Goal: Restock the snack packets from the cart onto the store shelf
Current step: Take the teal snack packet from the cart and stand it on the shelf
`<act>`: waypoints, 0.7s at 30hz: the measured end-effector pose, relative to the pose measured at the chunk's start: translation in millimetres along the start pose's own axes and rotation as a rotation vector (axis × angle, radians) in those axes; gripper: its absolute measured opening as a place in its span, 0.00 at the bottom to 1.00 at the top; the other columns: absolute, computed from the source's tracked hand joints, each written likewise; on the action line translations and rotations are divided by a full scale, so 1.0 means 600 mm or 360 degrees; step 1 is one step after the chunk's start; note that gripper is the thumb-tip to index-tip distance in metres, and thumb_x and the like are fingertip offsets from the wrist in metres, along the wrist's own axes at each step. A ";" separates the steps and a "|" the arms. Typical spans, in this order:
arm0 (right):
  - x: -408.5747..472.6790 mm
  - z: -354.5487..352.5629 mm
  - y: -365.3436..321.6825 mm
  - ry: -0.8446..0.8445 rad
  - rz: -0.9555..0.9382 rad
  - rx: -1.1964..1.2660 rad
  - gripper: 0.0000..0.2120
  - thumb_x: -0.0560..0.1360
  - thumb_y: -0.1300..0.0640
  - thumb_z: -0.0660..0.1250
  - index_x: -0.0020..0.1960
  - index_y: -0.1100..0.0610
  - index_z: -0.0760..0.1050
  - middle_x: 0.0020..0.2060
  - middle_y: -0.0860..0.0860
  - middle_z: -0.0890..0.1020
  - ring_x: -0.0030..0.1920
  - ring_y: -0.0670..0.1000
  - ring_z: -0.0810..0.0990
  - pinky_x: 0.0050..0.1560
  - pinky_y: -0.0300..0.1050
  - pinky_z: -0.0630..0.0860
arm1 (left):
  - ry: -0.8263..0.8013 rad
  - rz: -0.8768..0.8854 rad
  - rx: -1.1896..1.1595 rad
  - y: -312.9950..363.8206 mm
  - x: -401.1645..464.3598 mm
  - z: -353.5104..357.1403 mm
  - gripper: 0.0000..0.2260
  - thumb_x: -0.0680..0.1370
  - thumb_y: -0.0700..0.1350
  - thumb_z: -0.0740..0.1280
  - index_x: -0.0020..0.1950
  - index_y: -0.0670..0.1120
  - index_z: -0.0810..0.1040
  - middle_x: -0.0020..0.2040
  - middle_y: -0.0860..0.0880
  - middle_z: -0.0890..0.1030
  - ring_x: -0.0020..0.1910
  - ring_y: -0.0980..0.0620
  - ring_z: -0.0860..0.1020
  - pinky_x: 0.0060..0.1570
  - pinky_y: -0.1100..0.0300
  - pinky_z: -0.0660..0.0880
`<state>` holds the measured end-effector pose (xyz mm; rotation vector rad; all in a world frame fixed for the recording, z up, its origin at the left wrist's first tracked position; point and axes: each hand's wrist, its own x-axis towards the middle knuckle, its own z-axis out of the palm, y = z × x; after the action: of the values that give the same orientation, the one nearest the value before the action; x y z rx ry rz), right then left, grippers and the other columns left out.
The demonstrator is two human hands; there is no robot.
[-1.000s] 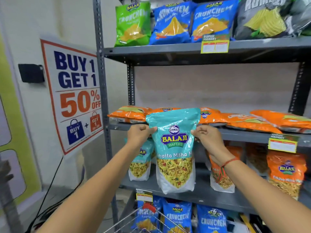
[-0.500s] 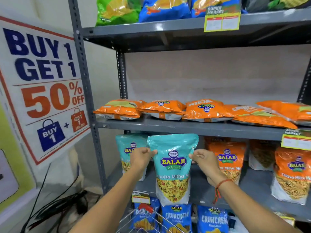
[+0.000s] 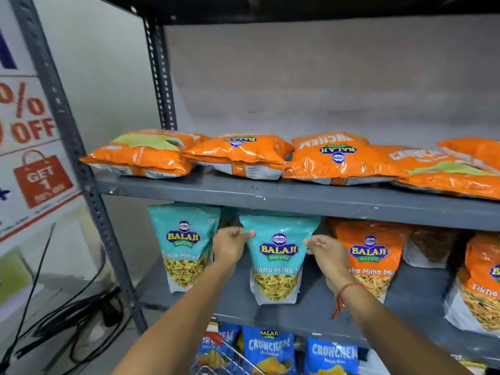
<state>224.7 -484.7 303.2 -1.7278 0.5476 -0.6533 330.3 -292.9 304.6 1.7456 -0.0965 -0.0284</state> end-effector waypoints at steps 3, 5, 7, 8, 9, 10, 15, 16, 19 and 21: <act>0.022 0.006 0.026 -0.0009 0.0055 0.0020 0.08 0.71 0.58 0.71 0.35 0.49 0.78 0.38 0.53 0.85 0.39 0.53 0.83 0.36 0.40 0.74 | 0.0019 -0.0010 0.0042 -0.020 0.024 0.020 0.12 0.65 0.51 0.76 0.25 0.49 0.79 0.35 0.47 0.84 0.35 0.49 0.76 0.41 0.53 0.74; 0.031 0.009 0.042 -0.0033 0.0098 0.0030 0.06 0.72 0.58 0.71 0.37 0.50 0.79 0.39 0.53 0.85 0.40 0.53 0.83 0.36 0.40 0.73 | -0.0003 -0.0037 0.0063 -0.031 0.034 0.029 0.09 0.65 0.51 0.76 0.30 0.48 0.82 0.39 0.47 0.86 0.38 0.48 0.81 0.47 0.48 0.78; 0.037 0.010 0.055 -0.0029 0.0135 0.0087 0.03 0.72 0.58 0.70 0.40 0.53 0.80 0.41 0.54 0.85 0.40 0.53 0.82 0.36 0.39 0.73 | -0.0008 -0.0039 0.0069 -0.035 0.040 0.037 0.10 0.66 0.51 0.76 0.34 0.45 0.84 0.40 0.45 0.87 0.39 0.48 0.81 0.50 0.46 0.79; 0.039 0.009 0.059 -0.0027 0.0151 0.0127 0.02 0.73 0.58 0.70 0.42 0.55 0.80 0.41 0.55 0.85 0.40 0.52 0.82 0.35 0.38 0.72 | -0.0012 -0.0014 0.0064 -0.034 0.042 0.042 0.11 0.66 0.51 0.76 0.35 0.44 0.83 0.41 0.44 0.87 0.39 0.48 0.81 0.49 0.45 0.79; 0.041 0.009 0.063 -0.0025 0.0174 0.0161 0.02 0.73 0.58 0.69 0.44 0.57 0.79 0.43 0.55 0.84 0.40 0.52 0.81 0.35 0.38 0.71 | -0.0021 0.0005 0.0062 -0.033 0.042 0.047 0.11 0.66 0.51 0.76 0.35 0.43 0.83 0.41 0.43 0.87 0.39 0.47 0.82 0.49 0.45 0.79; 0.042 0.008 0.064 -0.0027 0.0202 0.0202 0.02 0.73 0.58 0.69 0.45 0.57 0.79 0.44 0.55 0.84 0.40 0.51 0.81 0.35 0.37 0.71 | -0.0029 0.0017 0.0062 -0.033 0.044 0.052 0.11 0.66 0.51 0.76 0.36 0.43 0.83 0.41 0.43 0.87 0.42 0.46 0.83 0.50 0.46 0.79; 0.038 0.001 0.086 -0.0237 0.0254 0.0296 0.14 0.74 0.53 0.69 0.57 0.57 0.76 0.51 0.54 0.82 0.48 0.50 0.80 0.41 0.41 0.72 | -0.0204 0.0023 0.0041 -0.051 0.045 0.052 0.11 0.65 0.53 0.76 0.41 0.48 0.85 0.44 0.46 0.87 0.47 0.48 0.84 0.56 0.47 0.79; 0.034 0.000 0.093 -0.0299 0.0249 0.0302 0.16 0.74 0.52 0.69 0.59 0.56 0.75 0.53 0.54 0.82 0.50 0.50 0.79 0.43 0.41 0.72 | -0.0254 0.0016 0.0005 -0.061 0.044 0.048 0.15 0.63 0.54 0.77 0.44 0.47 0.85 0.45 0.45 0.87 0.48 0.48 0.84 0.57 0.47 0.79; 0.026 0.001 0.133 -0.0437 0.0319 0.0303 0.28 0.71 0.53 0.73 0.68 0.54 0.68 0.57 0.53 0.78 0.56 0.50 0.78 0.48 0.41 0.72 | -0.0315 -0.0127 0.0016 -0.096 0.030 0.033 0.28 0.61 0.52 0.79 0.57 0.42 0.80 0.53 0.43 0.84 0.54 0.46 0.82 0.58 0.50 0.78; 0.020 0.008 0.172 -0.0592 0.0422 0.0222 0.37 0.68 0.57 0.75 0.72 0.54 0.61 0.62 0.54 0.74 0.62 0.53 0.75 0.56 0.46 0.72 | -0.0388 -0.0244 0.0116 -0.131 0.012 0.027 0.31 0.63 0.49 0.79 0.63 0.44 0.75 0.57 0.44 0.79 0.56 0.47 0.78 0.57 0.53 0.76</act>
<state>233.9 -513.7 203.8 -1.5609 0.4458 -0.1707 340.3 -295.6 224.5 1.8131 -0.1429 -0.3542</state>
